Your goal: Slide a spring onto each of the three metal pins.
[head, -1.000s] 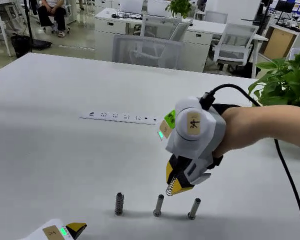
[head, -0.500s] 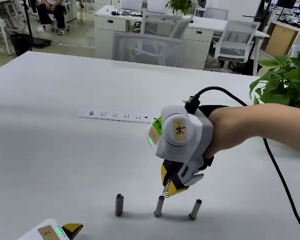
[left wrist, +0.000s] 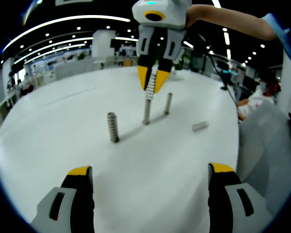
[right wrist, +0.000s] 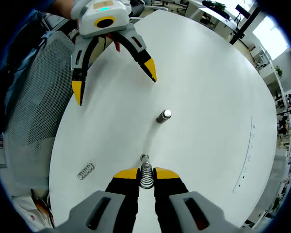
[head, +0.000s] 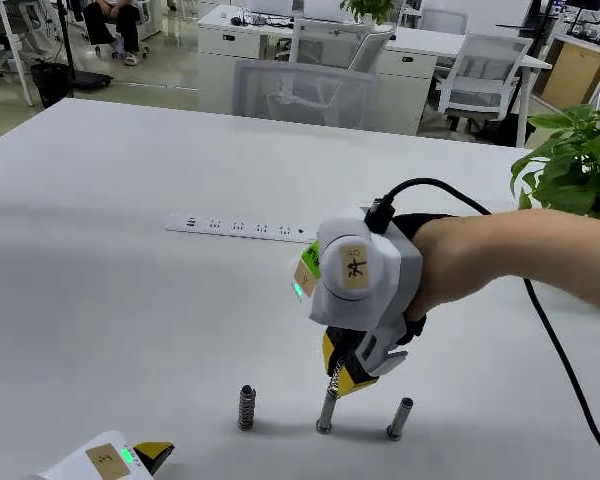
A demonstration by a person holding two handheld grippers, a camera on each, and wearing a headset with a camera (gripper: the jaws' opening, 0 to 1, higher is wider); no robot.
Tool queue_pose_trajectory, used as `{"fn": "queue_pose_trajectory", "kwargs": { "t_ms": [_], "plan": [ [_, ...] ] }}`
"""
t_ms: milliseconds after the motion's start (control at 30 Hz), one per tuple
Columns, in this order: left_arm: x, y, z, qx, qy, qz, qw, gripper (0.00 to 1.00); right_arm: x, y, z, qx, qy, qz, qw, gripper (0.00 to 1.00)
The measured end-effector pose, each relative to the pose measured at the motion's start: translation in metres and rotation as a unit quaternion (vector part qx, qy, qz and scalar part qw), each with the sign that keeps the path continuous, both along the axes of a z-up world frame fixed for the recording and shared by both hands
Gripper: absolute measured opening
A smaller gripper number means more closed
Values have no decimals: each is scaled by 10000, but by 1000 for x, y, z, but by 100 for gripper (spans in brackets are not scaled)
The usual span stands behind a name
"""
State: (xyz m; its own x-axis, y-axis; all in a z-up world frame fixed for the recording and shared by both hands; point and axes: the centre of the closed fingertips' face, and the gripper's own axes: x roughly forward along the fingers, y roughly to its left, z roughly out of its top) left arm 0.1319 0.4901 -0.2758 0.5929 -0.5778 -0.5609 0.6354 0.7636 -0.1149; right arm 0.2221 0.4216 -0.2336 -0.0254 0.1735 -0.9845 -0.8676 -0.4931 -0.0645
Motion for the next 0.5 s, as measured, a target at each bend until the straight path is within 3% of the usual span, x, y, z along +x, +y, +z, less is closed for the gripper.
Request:
{"fn": "queue_pose_trajectory", "kwargs": {
  "t_ms": [500],
  "plan": [
    [-3, 1, -3, -28, 57, 16, 10000, 100, -1, 1, -9, -107, 0, 60, 9999, 13]
  ]
}}
